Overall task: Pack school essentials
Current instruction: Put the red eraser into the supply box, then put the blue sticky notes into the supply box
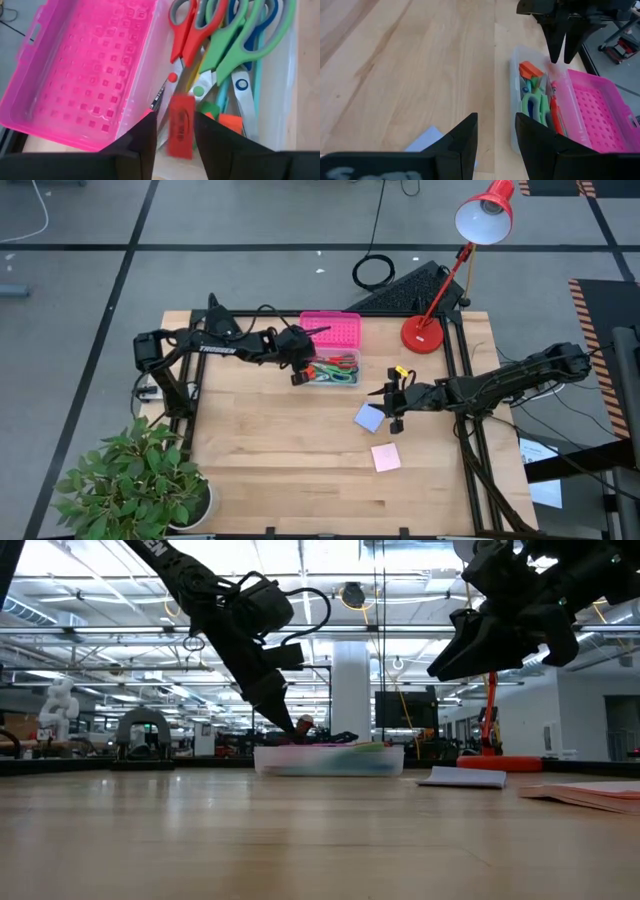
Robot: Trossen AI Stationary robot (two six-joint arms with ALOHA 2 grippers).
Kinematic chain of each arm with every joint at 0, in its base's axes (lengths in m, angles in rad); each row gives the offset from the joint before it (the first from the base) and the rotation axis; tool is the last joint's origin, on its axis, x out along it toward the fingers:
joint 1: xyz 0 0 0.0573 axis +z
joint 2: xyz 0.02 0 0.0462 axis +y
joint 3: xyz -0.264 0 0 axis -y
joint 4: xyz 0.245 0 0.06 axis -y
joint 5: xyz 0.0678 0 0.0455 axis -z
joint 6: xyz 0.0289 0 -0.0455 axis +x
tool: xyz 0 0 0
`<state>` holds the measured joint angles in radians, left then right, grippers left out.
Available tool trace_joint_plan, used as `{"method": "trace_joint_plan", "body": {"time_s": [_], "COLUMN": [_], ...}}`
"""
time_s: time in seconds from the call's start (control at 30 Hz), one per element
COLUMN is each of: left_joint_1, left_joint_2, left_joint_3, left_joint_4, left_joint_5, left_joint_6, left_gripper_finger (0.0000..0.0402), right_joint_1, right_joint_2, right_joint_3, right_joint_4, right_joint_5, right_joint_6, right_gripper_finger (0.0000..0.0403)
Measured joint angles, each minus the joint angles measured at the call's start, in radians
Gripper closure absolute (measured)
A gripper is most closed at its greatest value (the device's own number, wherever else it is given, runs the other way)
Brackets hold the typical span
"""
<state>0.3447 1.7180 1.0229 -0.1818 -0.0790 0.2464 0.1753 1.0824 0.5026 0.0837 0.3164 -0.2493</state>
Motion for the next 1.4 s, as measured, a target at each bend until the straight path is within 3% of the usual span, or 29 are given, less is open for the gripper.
{"method": "trace_joint_plan", "body": {"time_s": [0.27,0.6,0.93,1.13,1.4], "left_joint_1": [-0.006,-0.08,-0.209,-0.285,-0.32], "left_joint_2": [0.0,0.0,-0.001,0.04,0.217], "left_joint_3": [0.0,0.005,0.118,0.179,0.313], "left_joint_4": [0.017,0.164,0.186,0.186,0.157], "left_joint_5": [-0.015,-0.017,0.053,0.091,0.166], "left_joint_6": [-0.02,-0.008,-0.006,-0.005,-0.013], "left_gripper_finger": [0.0231,0.0229,0.0229,0.0229,0.0229], "right_joint_1": [0.001,0.001,0.02,0.072,0.084], "right_joint_2": [0.0,0.0,0.0,0.001,0.002], "right_joint_3": [0.0,0.0,0.001,-0.004,-0.11], "right_joint_4": [-0.018,-0.101,-0.284,-0.327,-0.192], "right_joint_5": [0.0,-0.003,-0.031,-0.03,0.023], "right_joint_6": [0.003,0.067,0.185,0.065,-0.161], "right_gripper_finger": [0.0277,0.0277,0.0274,0.0238,0.0179]}}
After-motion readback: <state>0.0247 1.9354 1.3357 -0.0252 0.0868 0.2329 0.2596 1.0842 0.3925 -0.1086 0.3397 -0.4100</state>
